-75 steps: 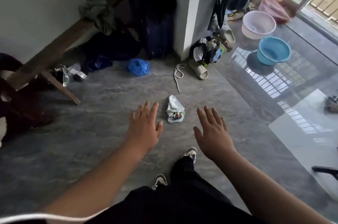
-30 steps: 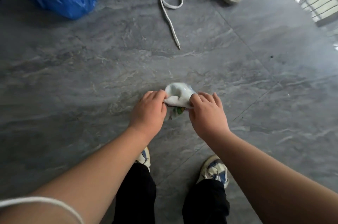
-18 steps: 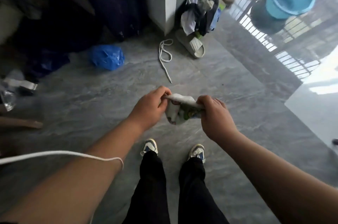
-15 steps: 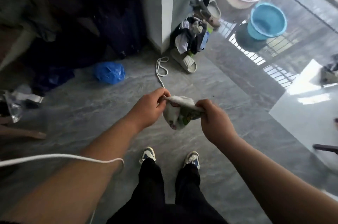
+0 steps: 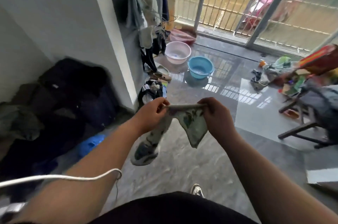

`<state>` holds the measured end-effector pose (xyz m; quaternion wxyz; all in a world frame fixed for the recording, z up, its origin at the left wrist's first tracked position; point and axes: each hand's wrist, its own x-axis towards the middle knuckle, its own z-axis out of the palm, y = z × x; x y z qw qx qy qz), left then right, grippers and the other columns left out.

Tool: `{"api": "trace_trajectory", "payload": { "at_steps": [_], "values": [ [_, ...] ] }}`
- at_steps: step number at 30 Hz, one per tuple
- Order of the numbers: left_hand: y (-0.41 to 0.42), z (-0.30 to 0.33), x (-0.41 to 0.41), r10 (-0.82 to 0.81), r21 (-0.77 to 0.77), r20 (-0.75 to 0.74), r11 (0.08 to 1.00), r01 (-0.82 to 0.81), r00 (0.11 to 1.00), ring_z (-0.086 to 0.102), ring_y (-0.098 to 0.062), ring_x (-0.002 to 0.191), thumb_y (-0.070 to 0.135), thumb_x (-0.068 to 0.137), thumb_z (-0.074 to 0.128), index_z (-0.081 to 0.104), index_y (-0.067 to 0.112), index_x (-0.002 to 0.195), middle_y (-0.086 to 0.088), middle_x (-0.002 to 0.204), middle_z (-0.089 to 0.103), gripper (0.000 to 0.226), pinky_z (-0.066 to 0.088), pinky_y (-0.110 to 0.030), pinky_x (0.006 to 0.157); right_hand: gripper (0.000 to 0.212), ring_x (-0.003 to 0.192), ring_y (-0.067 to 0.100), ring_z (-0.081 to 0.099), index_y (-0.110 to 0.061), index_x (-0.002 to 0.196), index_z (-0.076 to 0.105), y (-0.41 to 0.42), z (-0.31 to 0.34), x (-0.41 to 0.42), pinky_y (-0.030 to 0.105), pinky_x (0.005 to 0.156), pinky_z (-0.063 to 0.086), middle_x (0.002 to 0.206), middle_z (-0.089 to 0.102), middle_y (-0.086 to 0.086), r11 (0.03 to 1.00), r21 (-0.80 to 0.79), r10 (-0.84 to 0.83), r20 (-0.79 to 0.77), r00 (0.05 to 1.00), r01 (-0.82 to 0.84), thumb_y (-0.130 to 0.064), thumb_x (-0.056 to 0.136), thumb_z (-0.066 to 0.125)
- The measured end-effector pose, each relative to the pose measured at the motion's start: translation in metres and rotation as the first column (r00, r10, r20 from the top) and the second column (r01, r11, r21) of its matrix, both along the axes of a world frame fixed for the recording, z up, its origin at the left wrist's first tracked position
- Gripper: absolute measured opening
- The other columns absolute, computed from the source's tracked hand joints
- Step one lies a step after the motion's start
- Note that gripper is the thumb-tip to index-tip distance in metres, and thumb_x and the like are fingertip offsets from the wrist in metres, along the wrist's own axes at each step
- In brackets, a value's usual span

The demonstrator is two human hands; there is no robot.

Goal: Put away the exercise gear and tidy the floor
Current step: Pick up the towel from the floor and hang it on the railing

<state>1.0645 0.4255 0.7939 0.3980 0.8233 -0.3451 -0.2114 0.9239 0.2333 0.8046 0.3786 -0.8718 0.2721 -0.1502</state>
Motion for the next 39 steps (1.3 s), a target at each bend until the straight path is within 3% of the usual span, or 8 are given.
{"api": "trace_trajectory", "payload": {
  "at_steps": [7, 11, 18, 22, 26, 29, 33, 39],
  "values": [
    [-0.085, 0.014, 0.004, -0.228, 0.061, -0.098, 0.970, 0.235, 0.969, 0.058, -0.010, 0.083, 0.047, 0.085, 0.070, 0.048, 0.032, 0.128, 0.009, 0.111, 0.057, 0.050, 0.051, -0.027, 0.079, 0.027, 0.090, 0.012, 0.062, -0.025, 0.105, 0.067, -0.048, 0.015, -0.008, 0.028, 0.079, 0.047, 0.096, 0.067, -0.009, 0.996, 0.081, -0.030, 0.055, 0.998, 0.026, -0.008, 0.088, 0.056],
    [-0.154, 0.017, -0.005, -0.351, 0.040, -0.187, 0.931, 0.364, 0.918, 0.062, -0.013, 0.087, 0.036, 0.082, 0.076, 0.049, 0.034, 0.130, 0.009, 0.111, 0.058, 0.055, 0.054, -0.030, 0.073, 0.020, 0.086, 0.012, 0.065, -0.024, 0.101, 0.067, -0.085, 0.016, -0.006, 0.029, 0.076, 0.050, 0.091, 0.070, -0.006, 0.987, 0.160, -0.040, 0.079, 0.996, 0.027, -0.010, 0.087, 0.061],
    [-0.298, 0.010, 0.009, -0.283, -0.029, -0.141, 0.959, 0.281, 0.949, 0.062, -0.013, 0.079, 0.018, 0.088, 0.068, 0.070, 0.016, 0.099, -0.006, 0.092, 0.072, 0.012, 0.054, -0.038, 0.077, 0.019, 0.094, 0.011, 0.065, -0.021, 0.105, 0.065, -0.214, 0.006, 0.005, 0.023, 0.081, 0.050, 0.100, 0.068, -0.006, 0.949, 0.300, -0.163, 0.199, 0.966, 0.099, -0.012, 0.088, 0.067],
    [-0.375, 0.028, 0.030, -0.187, -0.120, -0.190, 0.979, 0.166, 0.964, 0.068, -0.025, 0.085, 0.028, 0.083, 0.065, 0.069, 0.007, 0.102, -0.015, 0.095, 0.072, 0.029, 0.054, -0.049, 0.082, 0.023, 0.088, 0.013, 0.066, -0.018, 0.109, 0.060, -0.288, 0.009, 0.005, 0.024, 0.073, 0.055, 0.100, 0.068, 0.002, 0.867, 0.490, -0.236, 0.238, 0.942, 0.093, -0.006, 0.090, 0.066],
    [-0.439, 0.059, 0.052, -0.131, -0.212, -0.261, 0.974, 0.076, 0.956, 0.063, -0.022, 0.080, 0.027, 0.081, 0.061, 0.067, 0.005, 0.098, -0.025, 0.095, 0.067, 0.028, 0.054, -0.052, 0.079, 0.038, 0.103, 0.012, 0.066, -0.026, 0.114, 0.060, -0.346, 0.004, 0.006, 0.031, 0.085, 0.052, 0.105, 0.072, -0.002, 0.838, 0.541, -0.217, 0.213, 0.953, 0.070, -0.042, 0.081, 0.069],
    [-0.478, 0.079, 0.071, -0.102, -0.249, -0.270, 0.968, 0.033, 0.957, 0.064, -0.026, 0.078, 0.033, 0.081, 0.062, 0.066, 0.010, 0.096, -0.023, 0.093, 0.067, 0.028, 0.054, -0.055, 0.077, 0.046, 0.113, 0.005, 0.061, -0.041, 0.122, 0.055, -0.375, -0.002, 0.016, 0.028, 0.091, 0.049, 0.118, 0.066, -0.014, 0.856, 0.516, -0.086, 0.157, 0.984, -0.008, -0.045, 0.079, 0.071],
    [-0.525, 0.101, 0.106, -0.092, -0.316, -0.329, 0.949, -0.018, 0.940, 0.062, -0.030, 0.069, 0.018, 0.092, 0.063, 0.064, 0.004, 0.101, -0.017, 0.079, 0.065, 0.017, 0.050, -0.045, 0.064, 0.054, 0.108, 0.003, 0.060, -0.049, 0.122, 0.052, -0.415, 0.003, 0.054, 0.032, 0.093, 0.048, 0.116, 0.064, -0.019, 0.886, 0.461, -0.102, 0.094, 0.990, 0.047, -0.045, 0.073, 0.075],
    [-0.599, 0.140, 0.198, -0.105, -0.444, -0.370, 0.893, -0.076, 0.923, 0.065, -0.017, 0.071, 0.013, 0.095, 0.061, 0.067, 0.003, 0.096, -0.007, 0.078, 0.069, 0.012, 0.054, -0.028, 0.061, 0.027, 0.104, 0.011, 0.058, -0.039, 0.109, 0.068, -0.493, 0.039, 0.155, 0.038, 0.092, 0.043, 0.112, 0.070, -0.008, 0.683, 0.729, -0.186, 0.236, 0.954, -0.047, -0.031, 0.083, 0.068]
  ]
}}
